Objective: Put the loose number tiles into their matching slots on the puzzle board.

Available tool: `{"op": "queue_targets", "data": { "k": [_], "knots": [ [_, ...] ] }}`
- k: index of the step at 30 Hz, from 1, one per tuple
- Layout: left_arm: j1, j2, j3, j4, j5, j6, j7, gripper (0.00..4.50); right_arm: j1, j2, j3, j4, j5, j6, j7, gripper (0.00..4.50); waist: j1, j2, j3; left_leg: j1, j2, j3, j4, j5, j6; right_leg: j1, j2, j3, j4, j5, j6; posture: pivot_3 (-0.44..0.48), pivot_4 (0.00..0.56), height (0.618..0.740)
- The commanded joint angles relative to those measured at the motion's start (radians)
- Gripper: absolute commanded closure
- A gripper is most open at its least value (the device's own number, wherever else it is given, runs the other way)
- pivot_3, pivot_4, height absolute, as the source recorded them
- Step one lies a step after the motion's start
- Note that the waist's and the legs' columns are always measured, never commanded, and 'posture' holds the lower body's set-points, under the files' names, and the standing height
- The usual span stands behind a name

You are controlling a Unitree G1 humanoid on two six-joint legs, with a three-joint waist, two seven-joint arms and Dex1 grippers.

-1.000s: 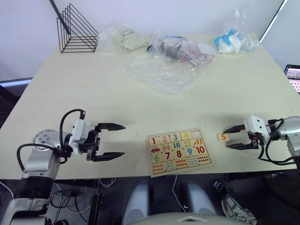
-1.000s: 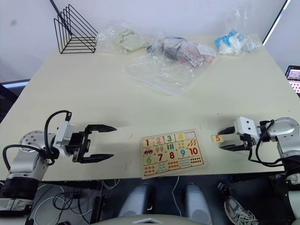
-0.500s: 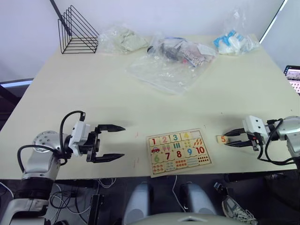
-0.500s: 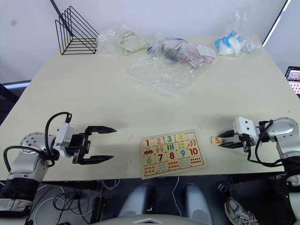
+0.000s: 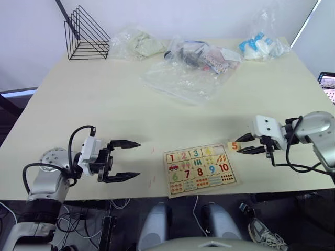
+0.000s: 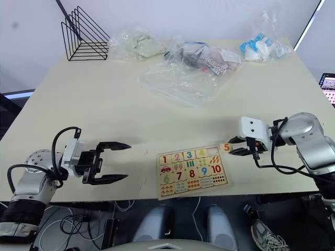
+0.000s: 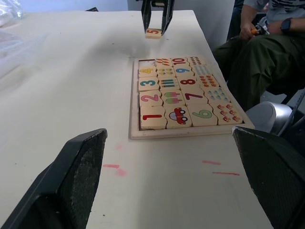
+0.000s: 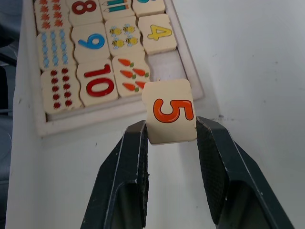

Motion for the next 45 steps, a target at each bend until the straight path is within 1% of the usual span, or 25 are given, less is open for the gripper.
{"op": "queue_targets", "data": {
  "k": [1,6,9,16,19,21,24,32,45],
  "knots": [
    [0.026,-0.016,0.035,-0.02,-0.014,-0.002,-0.03,0.0,-0.098,-0.003,0.068,-0.117,-0.008,0.168,-0.007,3.58,0.0,0.0,0.0,0.0,0.0,0.0,0.0,0.0,0.0,-0.001,-0.001,0.001,0.0,0.0,0.0,0.0,0.15,0.74],
    [0.06,-0.032,0.056,-0.056,-0.01,0.007,-0.016,0.0,-0.203,-0.009,0.185,-0.157,-0.06,0.31,-0.003,3.58,-0.002,0.0,0.0,-0.002,0.0,0.0,-0.001,0.0,0.0,-0.004,0.0,0.002,0.0,0.0,0.0,0.0,0.15,0.74],
    [0.079,-0.034,0.068,-0.072,-0.009,0.009,-0.007,0.0,-0.253,-0.005,0.241,-0.162,-0.086,0.363,-0.004,3.58,0.0,0.0,0.0,-0.004,0.001,0.0,-0.001,0.0,0.0,-0.006,-0.001,0.002,0.0,0.0,0.0,0.0,0.15,0.74],
    [0.112,-0.044,0.086,-0.108,-0.006,0.018,0.012,0.0,-0.341,0.002,0.358,-0.142,-0.161,0.422,-0.003,3.58,-0.002,0.0,0.0,-0.005,0.001,0.0,0.0,0.0,0.0,-0.007,-0.001,0.002,0.0,0.0,0.0,0.0,0.15,0.74],
    [0.118,-0.05,0.09,-0.119,-0.002,0.022,0.018,0.0,-0.364,0.019,0.389,-0.123,-0.18,0.427,-0.006,3.58,-0.002,0.0,0.0,-0.009,0.001,0.0,0.0,0.0,0.0,-0.01,-0.001,0.001,0.001,0.0,0.0,0.0,0.15,0.74],
    [0.122,-0.053,0.093,-0.124,0.0,0.025,0.022,0.0,-0.372,0.031,0.401,-0.118,-0.188,0.43,-0.007,3.58,-0.002,0.0,0.0,-0.013,0.0,-0.001,0.002,0.0,0.0,-0.014,0.0,0.001,0.001,0.0,0.0,0.0,0.15,0.74],
    [0.124,-0.057,0.096,-0.13,0.003,0.027,0.026,0.0,-0.374,0.045,0.416,-0.11,-0.199,0.429,-0.013,3.58,-0.002,0.0,0.0,-0.015,0.0,-0.001,0.002,0.0,0.0,-0.015,-0.001,0.0,0.001,0.0,0.0,0.0,0.15,0.74],
    [0.13,-0.059,0.097,-0.14,0.004,0.028,0.034,0.0,-0.374,0.056,0.433,-0.089,-0.229,0.399,-0.018,3.58,-0.002,0.0,0.0,-0.015,0.0,-0.001,0.002,0.0,0.0,-0.015,-0.001,-0.001,0.001,0.0,0.0,0.0,0.15,0.74],
    [0.115,-0.059,0.093,-0.128,0.009,0.024,0.032,0.0,-0.344,0.059,0.435,-0.105,-0.242,0.353,-0.013,3.58,-0.002,0.0,0.0,-0.015,0.0,-0.001,0.002,0.0,0.0,-0.015,-0.001,-0.001,0.001,0.0,0.0,0.0,0.15,0.74]
  ]
}}
